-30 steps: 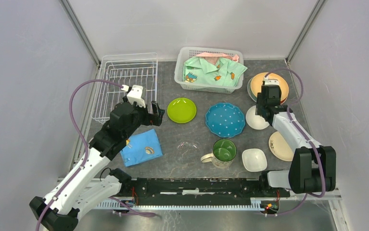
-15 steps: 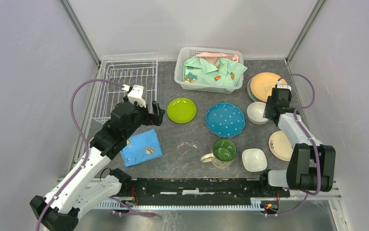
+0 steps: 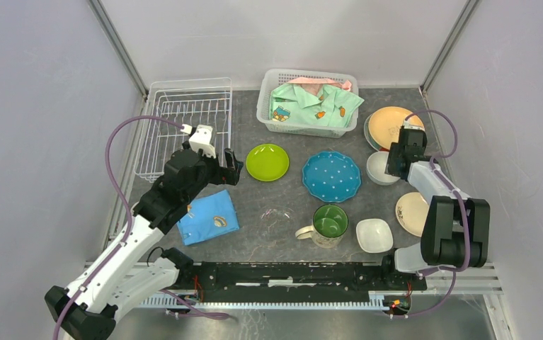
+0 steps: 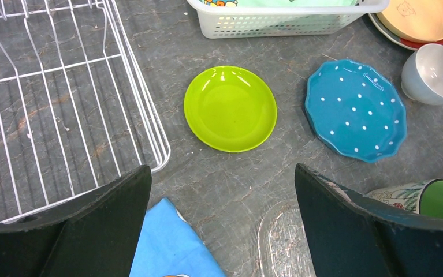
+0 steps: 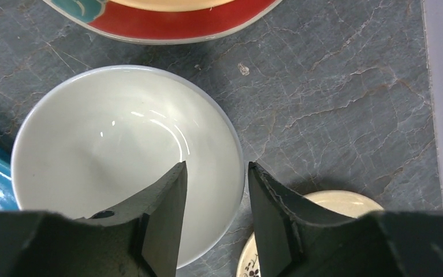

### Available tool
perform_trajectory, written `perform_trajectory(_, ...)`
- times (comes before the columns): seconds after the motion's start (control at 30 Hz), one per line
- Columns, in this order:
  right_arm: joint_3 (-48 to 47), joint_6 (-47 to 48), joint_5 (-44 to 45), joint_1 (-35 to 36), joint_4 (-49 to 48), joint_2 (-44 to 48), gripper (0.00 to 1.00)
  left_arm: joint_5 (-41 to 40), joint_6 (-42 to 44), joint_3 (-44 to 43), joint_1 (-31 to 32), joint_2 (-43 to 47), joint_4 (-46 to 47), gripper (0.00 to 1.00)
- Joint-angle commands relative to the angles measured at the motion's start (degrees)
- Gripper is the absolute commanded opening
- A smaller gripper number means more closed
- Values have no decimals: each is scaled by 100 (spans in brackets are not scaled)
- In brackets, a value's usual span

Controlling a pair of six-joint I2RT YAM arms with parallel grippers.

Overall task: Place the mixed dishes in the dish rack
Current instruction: Pick up the bowl from the center of the board.

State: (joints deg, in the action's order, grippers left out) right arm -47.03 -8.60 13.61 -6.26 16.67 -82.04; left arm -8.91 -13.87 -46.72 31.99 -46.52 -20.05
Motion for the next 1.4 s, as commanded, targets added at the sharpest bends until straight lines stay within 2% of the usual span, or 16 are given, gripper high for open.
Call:
perform_trajectory(0.0,-124,95,119,-50,-216,-68,47,44,112,-21,9,-44,129,98)
perform_trajectory(0.1,-144,103,89,-51,-189,-71,33,63,85,-43,9,-77,129,98)
perform_trajectory(0.27,-375,34,-49,-46,16,96,2,231,11,-163,11,-152,204,96)
perform_trajectory(0.3,-438,-12,-111,-50,97,144,0,287,40,-184,11,-155,265,95)
perform_trajectory(0.57,-928,-413,-1602,18,481,702,1,1704,996,-576,10,-329,1038,92)
perform_trajectory(0.7,-984,-649,-2092,158,544,1005,1,2651,1964,-675,21,-650,1426,88)
perform_trajectory(0.77,-1011,-757,-2433,325,529,1161,1,3293,2670,-595,25,-749,1605,75)
perform_trajectory(0.83,-1206,-798,-2619,585,665,1208,1,3790,3144,-607,63,-835,1665,73)
perform_trajectory(0.97,-1322,-1047,-2914,1271,582,1368,1,4438,3502,-544,227,-889,2070,73)
perform_trajectory(1.07,-1159,-1424,-3109,1704,132,1493,1,4348,3939,-537,535,-961,2079,73)
perform_trajectory(1.17,-1057,-1662,-3180,2053,-69,1468,1,4098,4484,-739,822,-1132,1584,73)
perform_trajectory(1.37,-898,-1845,-3168,2346,-279,1381,1,3718,5244,-1073,1365,-1500,1015,76)
